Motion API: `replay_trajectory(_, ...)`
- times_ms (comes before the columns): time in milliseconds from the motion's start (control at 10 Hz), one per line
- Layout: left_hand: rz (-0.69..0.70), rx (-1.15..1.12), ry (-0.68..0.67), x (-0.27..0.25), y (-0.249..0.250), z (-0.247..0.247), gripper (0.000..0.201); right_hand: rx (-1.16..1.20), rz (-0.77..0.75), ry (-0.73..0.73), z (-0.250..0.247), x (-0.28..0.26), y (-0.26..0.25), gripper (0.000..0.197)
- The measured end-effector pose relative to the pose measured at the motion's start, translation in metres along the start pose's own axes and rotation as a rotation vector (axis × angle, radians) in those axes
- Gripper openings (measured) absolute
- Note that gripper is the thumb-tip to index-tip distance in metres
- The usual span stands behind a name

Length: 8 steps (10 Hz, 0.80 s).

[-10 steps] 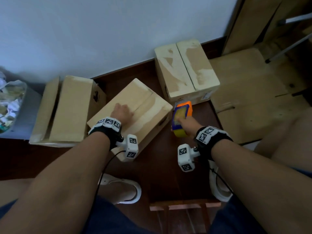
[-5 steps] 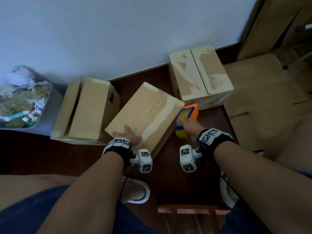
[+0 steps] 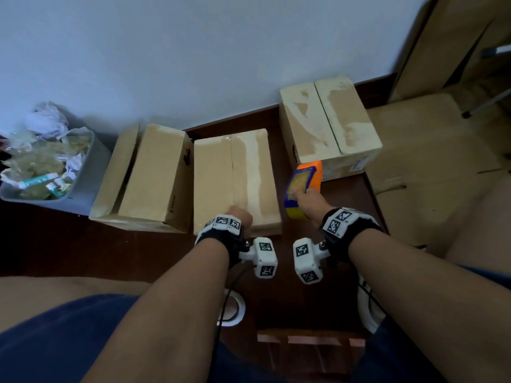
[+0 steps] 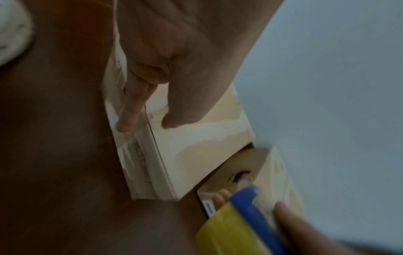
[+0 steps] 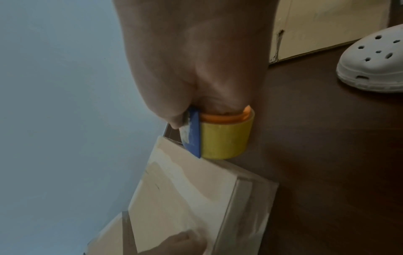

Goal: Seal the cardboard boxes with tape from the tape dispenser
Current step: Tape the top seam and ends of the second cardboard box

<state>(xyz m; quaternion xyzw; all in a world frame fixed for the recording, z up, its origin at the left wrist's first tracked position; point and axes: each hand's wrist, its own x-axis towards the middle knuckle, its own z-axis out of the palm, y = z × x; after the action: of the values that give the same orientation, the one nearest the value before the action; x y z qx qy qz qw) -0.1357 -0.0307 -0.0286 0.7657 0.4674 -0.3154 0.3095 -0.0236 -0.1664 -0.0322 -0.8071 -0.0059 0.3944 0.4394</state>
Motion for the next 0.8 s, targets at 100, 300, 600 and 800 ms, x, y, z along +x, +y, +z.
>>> replay_trajectory(100,0.138,0.404,0.089,0.02,0.005,-0.007,0.037,0.019,-0.019,0.044,-0.008,0.003,0.0,0.027)
replay_trajectory(300,0.162,0.477,0.204,0.045,-0.017,-0.01,0.094,0.04,-0.043,0.084,-0.02,0.003,0.01,0.028)
replay_trajectory(600,0.203,0.567,0.237,0.058,-0.002,-0.002,0.094,0.185,0.016,0.039,-0.033,0.011,0.015,0.041)
replay_trajectory(800,0.291,0.605,0.244,0.077,0.034,0.003,0.083,0.284,0.051,-0.013,-0.044,0.0,0.008,0.012)
